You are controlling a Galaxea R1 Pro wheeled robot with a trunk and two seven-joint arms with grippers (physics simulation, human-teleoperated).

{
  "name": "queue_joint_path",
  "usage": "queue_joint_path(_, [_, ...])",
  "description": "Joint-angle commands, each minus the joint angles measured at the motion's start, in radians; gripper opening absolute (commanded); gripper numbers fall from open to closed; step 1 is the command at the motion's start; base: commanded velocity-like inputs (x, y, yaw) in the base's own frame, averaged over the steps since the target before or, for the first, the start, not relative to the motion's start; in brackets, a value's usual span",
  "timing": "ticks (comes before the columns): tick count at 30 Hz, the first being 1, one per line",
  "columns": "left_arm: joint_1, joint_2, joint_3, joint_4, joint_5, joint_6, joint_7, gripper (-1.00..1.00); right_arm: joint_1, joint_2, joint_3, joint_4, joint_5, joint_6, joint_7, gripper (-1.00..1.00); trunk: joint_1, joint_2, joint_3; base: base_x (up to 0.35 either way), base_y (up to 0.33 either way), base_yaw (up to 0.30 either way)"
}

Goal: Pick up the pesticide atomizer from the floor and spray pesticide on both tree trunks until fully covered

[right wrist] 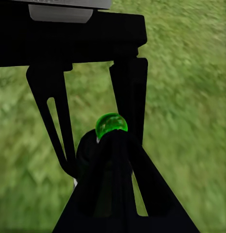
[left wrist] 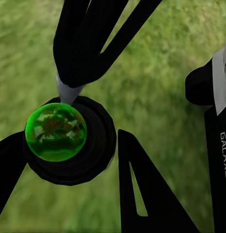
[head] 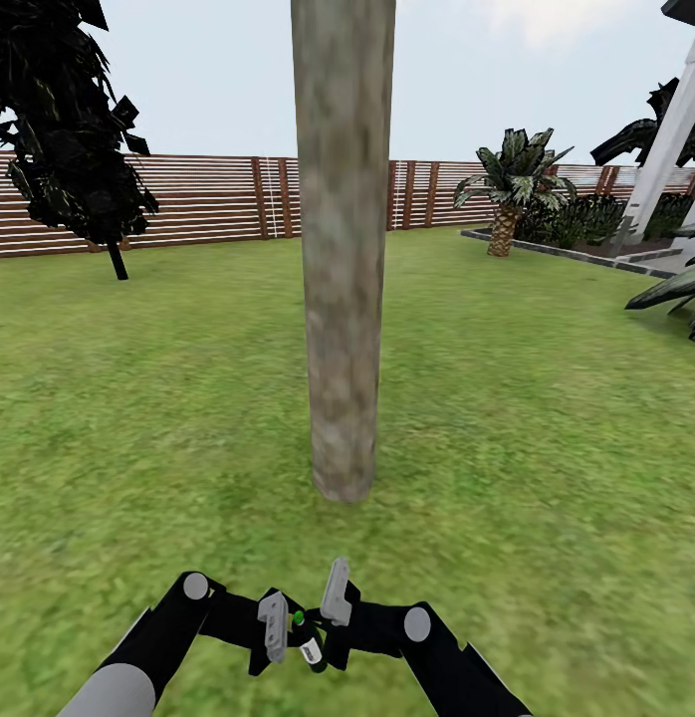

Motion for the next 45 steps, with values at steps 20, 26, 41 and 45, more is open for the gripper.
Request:
queue_joint_path(20, [0.012,0.153,-0.005,0.017,-0.024,0.003,0.005,-1.00,0.000,0.000,0.000,0.000,-0.001,0.000,0.000,-1.00,0.000,0.000,0.000,0.000,0.000,0.000])
queue_joint_path(26, [0.014,0.228,0.001,0.017,-0.041,0.007,0.016,-1.00,0.001,-0.002,-0.003,-0.001,0.001,0.001,-0.001,-1.00,0.000,0.000,0.000,0.000,0.000,0.000])
queue_joint_path(41, [0.015,0.318,0.032,0.028,-0.033,0.029,0.218,-1.00,0.001,-0.114,-0.023,0.094,-0.003,-0.006,-0.041,1.00,0.000,0.000,0.000,0.000,0.000,0.000])
queue_joint_path(45, [0.015,0.281,0.156,0.128,-0.027,0.050,0.441,-1.00,0.002,-0.157,-0.153,0.284,-0.006,-0.019,-0.254,1.00,0.000,0.000,0.000,0.000,0.000,0.000])
